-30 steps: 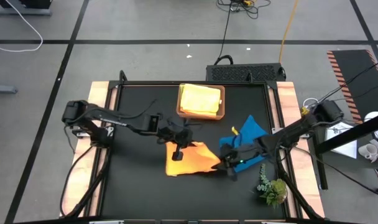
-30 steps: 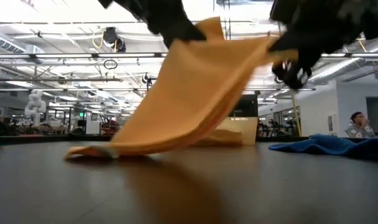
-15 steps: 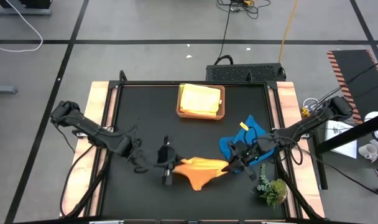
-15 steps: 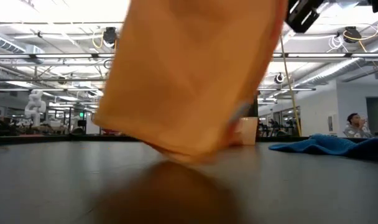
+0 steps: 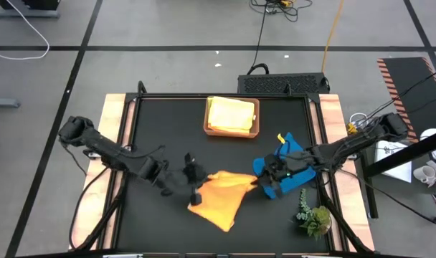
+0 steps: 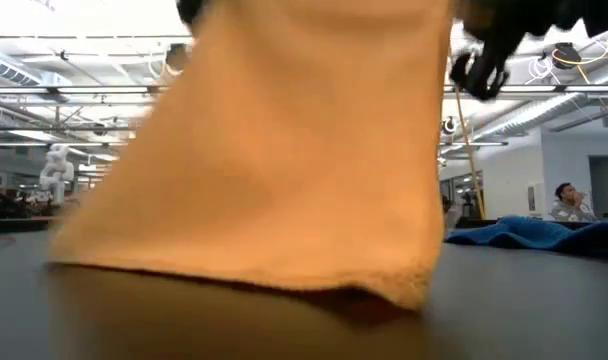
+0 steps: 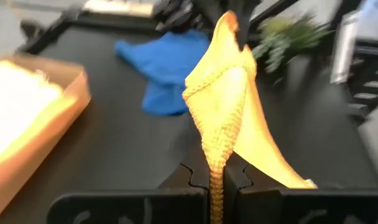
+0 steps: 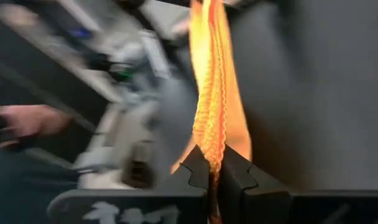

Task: Fold microfiber towels
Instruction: Fold the orange microfiber cloth

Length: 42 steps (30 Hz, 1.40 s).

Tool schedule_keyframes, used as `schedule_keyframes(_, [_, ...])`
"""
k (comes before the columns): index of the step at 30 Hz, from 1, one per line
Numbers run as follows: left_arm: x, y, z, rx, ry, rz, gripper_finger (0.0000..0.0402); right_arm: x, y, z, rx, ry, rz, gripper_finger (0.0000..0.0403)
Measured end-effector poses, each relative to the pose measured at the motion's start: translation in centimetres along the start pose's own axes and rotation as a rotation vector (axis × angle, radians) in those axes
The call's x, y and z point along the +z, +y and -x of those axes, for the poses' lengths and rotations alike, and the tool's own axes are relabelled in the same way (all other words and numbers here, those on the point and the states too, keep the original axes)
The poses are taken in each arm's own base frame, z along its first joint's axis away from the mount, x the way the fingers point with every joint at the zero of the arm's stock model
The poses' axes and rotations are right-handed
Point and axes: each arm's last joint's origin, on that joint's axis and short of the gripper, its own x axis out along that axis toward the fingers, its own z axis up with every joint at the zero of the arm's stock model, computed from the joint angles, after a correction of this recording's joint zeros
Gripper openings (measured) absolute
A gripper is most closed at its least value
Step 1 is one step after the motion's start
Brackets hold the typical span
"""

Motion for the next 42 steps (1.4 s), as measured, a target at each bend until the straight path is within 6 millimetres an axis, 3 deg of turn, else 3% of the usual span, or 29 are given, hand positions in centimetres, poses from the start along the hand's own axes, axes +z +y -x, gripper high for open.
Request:
schedule_keyframes(5, [-3.4, 4.7, -2.7, -0.010, -0.032, 0.034, 0.0000, 0.0, -2.7, -0.4, -0.200, 0.033, -0.022, 0.0000])
schedule_keyframes(11, [-6.2, 9.8, -4.2, -0.006, -0.101, -0.002, 0.0001, 0.1, -5.6, -1.5, -0.325, 0.065, 0.003, 0.0000])
schedule_keyframes(17, [-7.6, 12.4, -4.5, 0.027, -0.058, -0.126, 0.0001, 0.6, -6.8, -2.7, -0.319, 0.028, 0.060, 0.0000])
schedule_keyframes(21, [-8.1, 12.3, -4.4, -0.005, -0.043, -0.183, 0.0002, 0.7, -5.9, -3.3, -0.225, -0.002, 0.114, 0.0000])
schedule_keyframes(27, [-9.2, 10.4, -4.0, -0.048, -0.031, -0.276, 0.0001, -0.5, -4.9, -4.8, -0.160, 0.012, 0.149, 0.0000])
schedule_keyframes(42, [-13.3, 6.3, -2.0, -0.097, -0.079, -0.431, 0.0005, -3.9, -4.9, -8.6, -0.074, 0.028, 0.189, 0.0001])
